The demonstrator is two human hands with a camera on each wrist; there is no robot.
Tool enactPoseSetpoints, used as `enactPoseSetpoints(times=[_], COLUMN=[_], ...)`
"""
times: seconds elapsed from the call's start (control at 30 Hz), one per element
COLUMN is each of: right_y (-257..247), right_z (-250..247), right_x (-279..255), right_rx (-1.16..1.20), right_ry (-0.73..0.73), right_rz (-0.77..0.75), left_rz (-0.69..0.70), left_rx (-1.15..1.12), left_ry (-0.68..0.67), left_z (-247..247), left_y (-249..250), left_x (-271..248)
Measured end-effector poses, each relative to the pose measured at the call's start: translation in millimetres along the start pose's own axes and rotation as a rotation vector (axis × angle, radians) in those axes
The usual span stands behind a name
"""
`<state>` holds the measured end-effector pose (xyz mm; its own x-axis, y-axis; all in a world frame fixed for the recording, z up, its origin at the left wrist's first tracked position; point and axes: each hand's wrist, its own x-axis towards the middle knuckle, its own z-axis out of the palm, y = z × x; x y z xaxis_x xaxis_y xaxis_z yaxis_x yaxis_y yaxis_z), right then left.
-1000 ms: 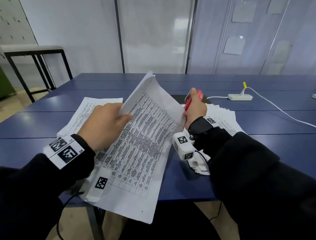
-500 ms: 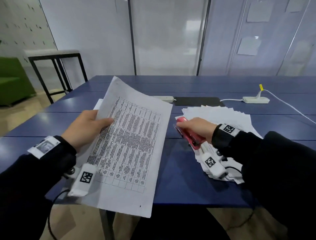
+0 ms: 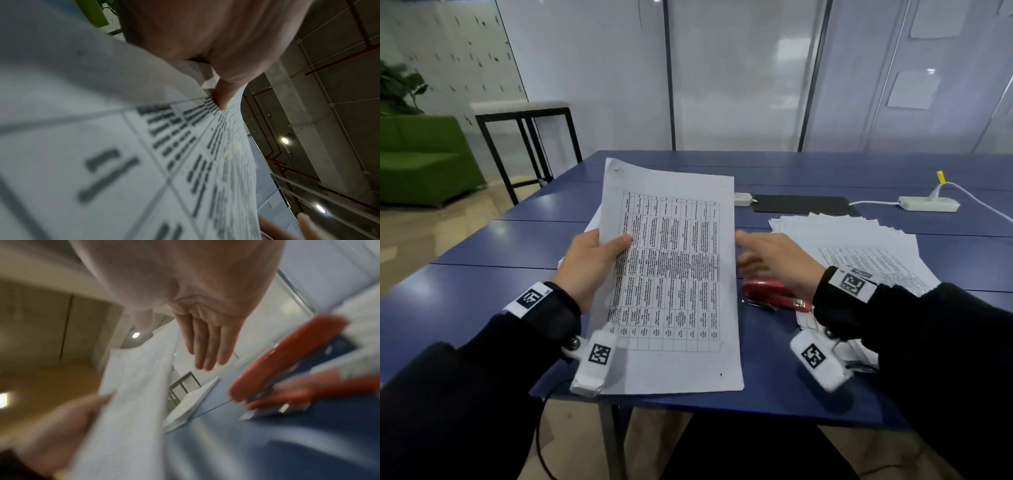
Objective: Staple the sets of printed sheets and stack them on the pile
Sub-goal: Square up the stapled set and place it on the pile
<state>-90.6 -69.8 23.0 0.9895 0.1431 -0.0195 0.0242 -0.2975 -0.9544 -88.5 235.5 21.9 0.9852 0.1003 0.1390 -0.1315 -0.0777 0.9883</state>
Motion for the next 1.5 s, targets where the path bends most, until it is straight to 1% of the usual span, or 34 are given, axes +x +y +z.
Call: enactPoseSetpoints(times=[0.03,0.07,0.1,0.13,0.17,0.23,0.27,0.33,0.37,0.43,0.5,0.53,0.63,0.73,0.8,0.87,0.93,1.0,1.13,1.23,1.4,1.5], right_y=[2,5,13,21,28,34,35,33,33,29,24,20,12,7,2,0,0,2,7,9,9,8], right_z=[8,17,26,34,41,49,50,55,57,65,77,83,105,124,132,138,143,145,149,149,149,147], right_x=[-4,-8,-11,-10,-8,-1,5,20,29,48,63,67,82,108,126,140,150,159,167,170,173,171], right_rx=[0.19,0.257,0.258,0.252,0.25,0.263,0.283,0.342,0.381,0.466,0.506,0.473,0.233,0.061,-0.044,-0.182,-0.271,-0.306,-0.366,-0.426,-0.441,-0.467], right_ry=[-0.073,-0.15,-0.19,-0.181,-0.123,0.045,0.111,0.194,0.209,0.186,0.099,0.061,0.0,0.035,0.069,0.073,0.07,0.082,0.032,0.018,0.024,0.047], right_rz=[0.129,0.218,0.259,0.251,0.212,0.118,0.096,0.082,0.086,0.11,0.128,0.132,0.172,0.153,0.121,0.086,0.074,0.076,0.099,0.113,0.14,0.134], left_rz=[-0.003,-0.008,-0.019,-0.037,-0.058,-0.107,-0.134,-0.171,-0.164,-0.121,-0.095,-0.098,-0.111,-0.134,-0.148,-0.169,-0.186,-0.198,-0.298,-0.285,-0.257,-0.235], left_rx=[-0.009,-0.021,-0.034,-0.051,-0.065,-0.072,-0.053,0.01,0.053,0.161,0.206,0.231,0.311,0.385,0.449,0.492,0.537,0.615,0.589,0.659,0.85,0.852], left_ry=[0.018,0.032,0.047,0.059,0.069,0.052,0.033,0.01,0.008,0.038,0.104,0.141,0.226,0.287,0.296,0.294,0.301,0.291,0.256,0.236,0.205,0.223], left_z=[2,4,6,8,8,6,3,-2,-4,-8,-16,-23,-46,-70,-87,-97,-98,-100,-100,-98,-108,-111], left_y=[-3,-6,-10,-12,-15,-23,-28,-40,-45,-52,-55,-54,-49,-49,-61,-71,-74,-80,-88,-88,-90,-90], left_x=[1,2,2,2,2,0,0,-4,-6,-7,2,10,44,84,112,132,139,145,148,147,149,151])
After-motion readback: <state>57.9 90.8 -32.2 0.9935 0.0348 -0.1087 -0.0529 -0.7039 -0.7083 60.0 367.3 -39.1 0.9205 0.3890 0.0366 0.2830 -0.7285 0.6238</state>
